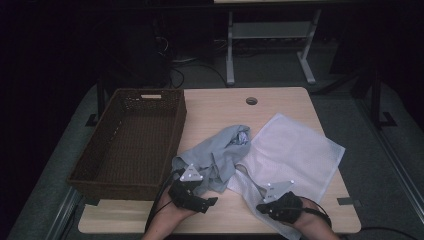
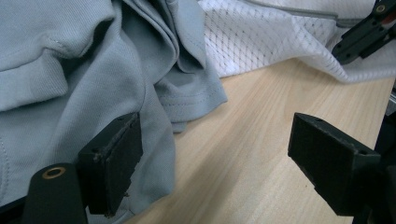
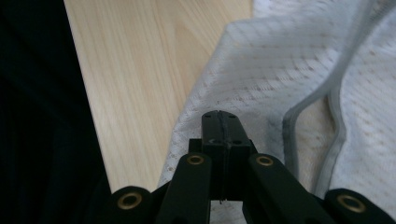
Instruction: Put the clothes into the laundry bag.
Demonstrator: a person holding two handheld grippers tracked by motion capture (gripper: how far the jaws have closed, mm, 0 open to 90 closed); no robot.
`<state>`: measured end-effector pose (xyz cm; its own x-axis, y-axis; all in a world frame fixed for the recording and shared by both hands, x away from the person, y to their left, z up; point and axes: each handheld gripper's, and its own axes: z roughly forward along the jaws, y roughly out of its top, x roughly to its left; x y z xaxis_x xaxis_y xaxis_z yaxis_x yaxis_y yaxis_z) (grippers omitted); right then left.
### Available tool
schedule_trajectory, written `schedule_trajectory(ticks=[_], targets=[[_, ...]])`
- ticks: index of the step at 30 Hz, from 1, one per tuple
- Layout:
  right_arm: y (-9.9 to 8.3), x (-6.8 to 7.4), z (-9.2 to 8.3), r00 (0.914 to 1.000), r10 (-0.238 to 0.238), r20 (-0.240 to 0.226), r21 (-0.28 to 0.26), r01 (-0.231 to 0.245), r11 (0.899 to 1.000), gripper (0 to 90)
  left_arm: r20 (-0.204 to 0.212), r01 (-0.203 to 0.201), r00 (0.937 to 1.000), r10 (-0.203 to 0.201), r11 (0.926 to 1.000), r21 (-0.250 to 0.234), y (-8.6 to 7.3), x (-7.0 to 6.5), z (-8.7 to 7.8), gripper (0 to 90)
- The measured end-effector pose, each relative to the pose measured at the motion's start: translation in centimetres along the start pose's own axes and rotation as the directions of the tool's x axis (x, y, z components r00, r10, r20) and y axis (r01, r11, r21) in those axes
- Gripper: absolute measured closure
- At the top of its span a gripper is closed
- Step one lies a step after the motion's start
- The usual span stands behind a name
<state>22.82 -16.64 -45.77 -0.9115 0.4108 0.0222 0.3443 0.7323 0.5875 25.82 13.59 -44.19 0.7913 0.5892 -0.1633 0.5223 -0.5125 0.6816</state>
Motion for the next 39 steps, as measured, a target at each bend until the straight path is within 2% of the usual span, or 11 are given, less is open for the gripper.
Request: schedule_trajectory(ticks=[6,9,12,15,18,22,24,29,33,35,39], targets=[[1.1,0.1,0.8,0.9995,-0.032,0.001,-0.006,0.032,0.999,89.7,0.000,0.001,1.0000,-0.001,1.0000,-0.001,0.0,0.0,0.0,17.2],[0.7,-0.1,0.3,0.9999,-0.006,-0.014,-0.017,0.005,1.000,89.1,0.001,0.003,1.0000,-0.003,1.0000,-0.002,0.0,0.0,0.0,17.2],[0.6,-0.6,-1.0,0.9987,0.041,-0.031,-0.069,-0.043,0.997,84.1,0.000,0.000,1.0000,0.000,1.0000,-0.002,0.0,0.0,-0.1,17.2],[0.4,-1.7,-2.2,0.9965,0.083,-0.012,-0.110,-0.084,0.990,74.2,0.000,-0.001,1.0000,0.001,1.0000,-0.002,0.0,0.0,-0.1,17.2],[-0.1,-3.3,-2.9,0.9913,0.126,0.037,-0.142,-0.120,0.983,55.6,-0.001,-0.002,1.0000,0.002,1.0000,-0.004,0.0,0.0,-0.1,17.2],[-0.8,-5.5,-2.9,0.9781,0.195,0.072,-0.183,-0.180,0.967,39.2,-0.004,-0.001,1.0000,0.001,1.0000,-0.002,0.0,0.1,-0.1,17.2],[-1.0,-6.2,-2.6,0.9744,0.211,0.077,-0.181,-0.195,0.964,34.7,-0.005,-0.001,1.0000,0.001,1.0000,-0.001,0.0,0.0,-0.1,17.2],[-0.5,-7.0,-1.0,0.9769,0.200,0.076,-0.156,-0.186,0.970,29.1,-0.005,-0.002,1.0000,0.002,1.0000,-0.001,0.0,0.0,-0.1,17.2],[-0.6,-6.7,0.1,0.9793,0.184,0.085,-0.126,-0.172,0.977,27.0,-0.004,-0.001,1.0000,0.001,1.0000,0.000,0.0,0.1,-0.1,17.3],[-0.5,-6.5,0.5,0.9795,0.163,0.117,-0.093,-0.153,0.984,27.4,-0.004,-0.002,1.0000,0.002,1.0000,0.000,0.0,0.1,-0.1,17.4],[-0.7,-6.5,0.6,0.9773,0.170,0.126,-0.084,-0.160,0.983,33.6,-0.006,-0.003,1.0000,0.003,1.0000,0.000,0.0,0.0,-0.2,17.5]])
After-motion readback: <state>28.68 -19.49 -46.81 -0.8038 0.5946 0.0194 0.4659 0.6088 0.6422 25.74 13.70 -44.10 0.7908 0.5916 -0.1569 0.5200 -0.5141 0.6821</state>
